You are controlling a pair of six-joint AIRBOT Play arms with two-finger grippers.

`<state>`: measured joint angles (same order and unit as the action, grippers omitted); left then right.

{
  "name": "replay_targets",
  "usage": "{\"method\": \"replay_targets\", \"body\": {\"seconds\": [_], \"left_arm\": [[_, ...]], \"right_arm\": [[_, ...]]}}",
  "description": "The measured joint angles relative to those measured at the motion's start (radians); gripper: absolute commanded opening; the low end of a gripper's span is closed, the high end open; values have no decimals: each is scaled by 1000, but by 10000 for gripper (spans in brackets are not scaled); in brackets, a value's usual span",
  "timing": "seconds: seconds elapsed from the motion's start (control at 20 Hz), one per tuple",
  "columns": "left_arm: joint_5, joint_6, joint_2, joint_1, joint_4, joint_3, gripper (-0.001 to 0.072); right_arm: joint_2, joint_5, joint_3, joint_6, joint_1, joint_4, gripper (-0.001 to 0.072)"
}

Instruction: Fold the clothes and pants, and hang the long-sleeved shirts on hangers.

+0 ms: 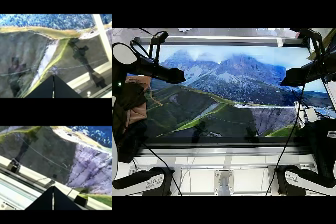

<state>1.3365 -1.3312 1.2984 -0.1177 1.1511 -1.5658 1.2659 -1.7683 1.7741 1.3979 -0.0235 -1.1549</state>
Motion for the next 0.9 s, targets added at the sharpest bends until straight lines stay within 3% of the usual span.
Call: {"method": "replay_targets", "body": {"seconds": [0.65, 0.7, 0.8, 0.85, 0.9], "left_arm": [[-1, 2, 0, 0, 0, 0, 27], [-11, 4, 2, 0, 0, 0, 101], [-27, 7, 11, 3, 34, 0, 626], [-27, 5, 14, 6, 86, 0, 705], [-24, -10, 17, 13, 183, 0, 705]], "right_arm": [[0, 16, 0, 3, 0, -1, 6], [0, 25, 0, 3, 0, -1, 7], [0, 46, 0, 3, 0, -1, 7], [0, 57, 0, 3, 0, -1, 6], [0, 69, 0, 3, 0, -1, 6]]}}
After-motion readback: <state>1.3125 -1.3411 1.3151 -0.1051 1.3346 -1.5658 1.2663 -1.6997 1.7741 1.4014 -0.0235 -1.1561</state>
